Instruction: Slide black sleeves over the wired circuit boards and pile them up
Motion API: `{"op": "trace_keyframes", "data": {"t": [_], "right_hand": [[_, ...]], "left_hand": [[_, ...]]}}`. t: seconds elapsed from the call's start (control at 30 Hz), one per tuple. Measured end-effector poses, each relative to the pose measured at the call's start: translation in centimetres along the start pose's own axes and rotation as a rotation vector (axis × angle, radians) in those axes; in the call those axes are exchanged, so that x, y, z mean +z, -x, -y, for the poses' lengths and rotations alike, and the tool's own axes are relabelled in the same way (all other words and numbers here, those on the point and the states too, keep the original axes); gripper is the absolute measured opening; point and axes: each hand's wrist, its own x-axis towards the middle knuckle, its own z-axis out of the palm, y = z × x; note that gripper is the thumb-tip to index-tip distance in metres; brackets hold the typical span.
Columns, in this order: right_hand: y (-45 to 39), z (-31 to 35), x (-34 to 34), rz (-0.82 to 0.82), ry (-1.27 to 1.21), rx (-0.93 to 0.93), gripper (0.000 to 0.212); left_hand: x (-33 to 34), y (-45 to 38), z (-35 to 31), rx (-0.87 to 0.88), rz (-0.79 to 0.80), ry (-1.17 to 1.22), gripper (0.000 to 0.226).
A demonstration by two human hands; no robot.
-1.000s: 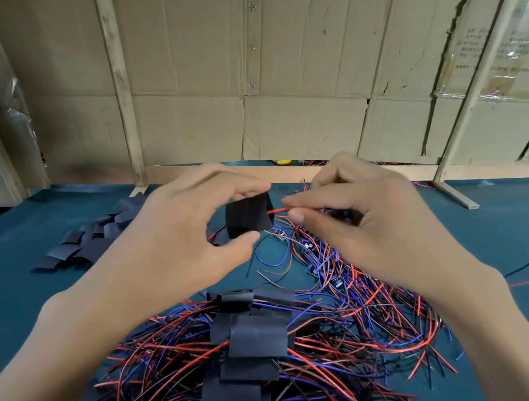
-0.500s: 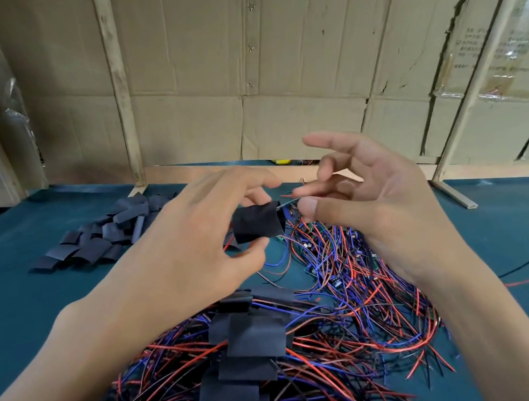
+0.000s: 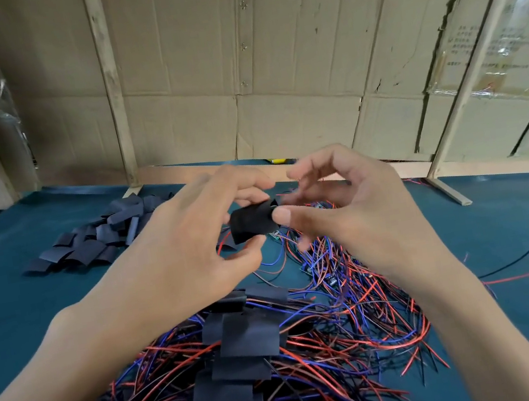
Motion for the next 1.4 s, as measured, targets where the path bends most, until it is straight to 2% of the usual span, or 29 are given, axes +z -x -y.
{"op": "trace_keyframes", "data": {"t": [0.07,0.13,0.27,0.43,0.47,0.53,0.63,0.7,0.8,0.87,0.93,1.0,1.13,1.2,1.3,1.4], "right_hand": [[0.0,-0.3,-0.3,0.04,0.005,0.164,0.026],[0.0,-0.6,-0.5,0.091,-0.033,0.252,0.018],[0.0,-0.5,-0.7,0.231,0.004,0.243,0.001],[0.1,-0.1,-1.6,0.414,0.163,0.225,0.015],[-0.1,-0.3,-2.2,0.369,0.216,0.212,0.015],[-0.8,-1.3,-4.0,0.151,0.331,0.201,0.017],[-1.4,-4.6,-7.5,-0.246,0.556,0.255,0.022],[-1.3,-7.2,-9.8,-0.371,0.672,0.342,0.021],[-0.5,-10.7,-11.6,-0.311,0.717,0.442,0.014],[-0.1,-12.6,-11.1,-0.203,0.751,0.466,0.016],[-0.2,-14.2,-9.9,-0.06,0.902,0.466,0.022],[-0.8,-14.9,-9.1,0.007,1.001,0.472,0.027],[-1.8,-14.5,-9.4,0.078,1.062,0.596,0.019],[-2.0,-13.9,-9.7,0.117,1.084,0.633,0.022],[-1.9,-11.9,-10.2,0.085,1.056,0.661,0.023],[-2.1,-9.5,-10.9,0.034,1.064,0.666,0.027]], "left_hand": [[-0.1,0.1,0.2,-0.01,0.029,-0.019,0.057],[-0.1,0.1,0.3,-0.01,0.089,-0.049,0.056],[-0.2,0.0,0.4,-0.038,0.223,-0.059,0.057],[-1.1,0.3,1.3,-0.041,0.425,-0.15,0.049],[-1.3,0.4,1.4,-0.05,0.464,-0.166,0.053],[-1.9,0.2,1.7,-0.086,0.484,-0.137,0.059],[-1.9,-0.3,3.7,-0.21,0.358,0.027,0.045],[-1.1,-0.4,6.9,-0.304,0.302,-0.035,0.036],[0.8,1.0,13.2,-0.499,0.378,-0.283,0.048],[2.0,2.8,16.3,-0.644,0.486,-0.431,0.058],[2.8,4.4,18.1,-0.694,0.532,-0.547,0.058],[2.8,4.8,18.8,-0.691,0.493,-0.553,0.054],[2.3,3.9,18.9,-0.655,0.484,-0.499,0.04],[2.3,3.9,18.6,-0.623,0.468,-0.452,0.029],[2.3,3.8,18.0,-0.56,0.494,-0.361,0.009],[2.3,3.6,17.6,-0.516,0.553,-0.388,0.012]]}}
